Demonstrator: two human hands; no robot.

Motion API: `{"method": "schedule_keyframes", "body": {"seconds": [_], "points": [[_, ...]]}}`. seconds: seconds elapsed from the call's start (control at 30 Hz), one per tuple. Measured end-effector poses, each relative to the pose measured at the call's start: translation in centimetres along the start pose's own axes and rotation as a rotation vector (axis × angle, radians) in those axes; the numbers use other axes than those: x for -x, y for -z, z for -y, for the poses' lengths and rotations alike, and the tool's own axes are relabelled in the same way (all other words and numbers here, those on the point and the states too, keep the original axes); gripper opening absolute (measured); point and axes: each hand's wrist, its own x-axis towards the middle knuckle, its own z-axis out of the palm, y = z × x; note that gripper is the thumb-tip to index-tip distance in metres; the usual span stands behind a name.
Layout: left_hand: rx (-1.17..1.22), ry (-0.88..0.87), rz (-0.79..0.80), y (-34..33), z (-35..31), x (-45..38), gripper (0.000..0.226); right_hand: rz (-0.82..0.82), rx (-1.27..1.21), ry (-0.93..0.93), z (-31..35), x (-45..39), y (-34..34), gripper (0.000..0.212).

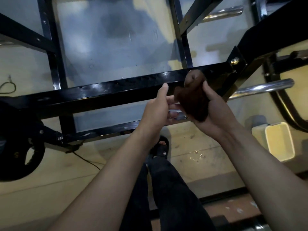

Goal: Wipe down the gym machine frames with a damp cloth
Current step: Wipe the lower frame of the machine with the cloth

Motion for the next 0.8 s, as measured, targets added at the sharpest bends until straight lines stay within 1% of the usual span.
{"method": "schedule_keyframes", "body": {"seconds": [0.03,0.07,0.13,0.17,0.23,0.3,0.4,0.47,0.53,0.6,0.63,0.67,0.73,0.77,0.8], "points": [[0.066,0.079,0.065,-0.1,-0.2,0.3,0.051,0.01,0.025,0.03,-0.4,0.2,-0.1,0.049],[0.11,0.127,0.105,0.0,-0.2,0.3,0.045,0.022,0.041,0.053,-0.8,0.5,-0.2,0.046],[0.161,0.17,0.106,0.3,0.3,0.3,0.023,0.025,0.094,0.094,-1.4,1.4,-0.4,0.037],[0.151,0.163,0.084,0.4,0.7,0.2,0.017,0.0,0.169,0.116,-1.5,1.8,-0.3,0.033],[0.102,0.066,0.033,0.7,1.4,0.3,0.013,-0.085,0.369,0.166,-1.6,2.9,-0.5,0.029],[0.001,-0.105,-0.01,0.8,1.8,1.3,0.014,-0.168,0.501,0.217,-1.7,4.0,-1.1,0.02],[-0.258,-0.396,-0.066,0.9,2.0,2.6,0.01,-0.163,0.59,0.167,-1.9,5.3,-2.8,0.032],[-0.3,-0.513,-0.097,0.8,1.8,3.6,0.009,-0.226,0.578,0.139,-2.1,5.9,-3.6,0.032],[-0.204,-0.537,-0.163,0.8,1.4,4.1,0.011,-0.328,0.541,0.156,-2.4,6.5,-4.0,0.026],[0.032,-0.447,-0.213,0.7,0.6,4.4,0.014,-0.385,0.506,0.146,-3.1,7.1,-4.2,0.019],[0.18,-0.388,-0.209,0.7,0.1,4.5,0.015,-0.388,0.471,0.102,-3.6,7.3,-4.1,0.017],[0.308,-0.337,-0.189,0.7,-0.5,4.6,0.016,-0.378,0.411,0.036,-4.0,7.7,-4.1,0.015],[0.448,-0.273,-0.131,1.0,-1.5,4.8,0.022,-0.372,0.277,-0.097,-4.7,8.4,-4.1,0.012],[0.47,-0.255,-0.086,1.3,-1.9,5.1,0.026,-0.414,0.231,-0.122,-4.9,8.6,-3.8,0.013],[0.47,-0.235,-0.04,1.7,-2.2,5.5,0.029,-0.481,0.21,-0.103,-5.0,8.9,-3.7,0.017]]}}
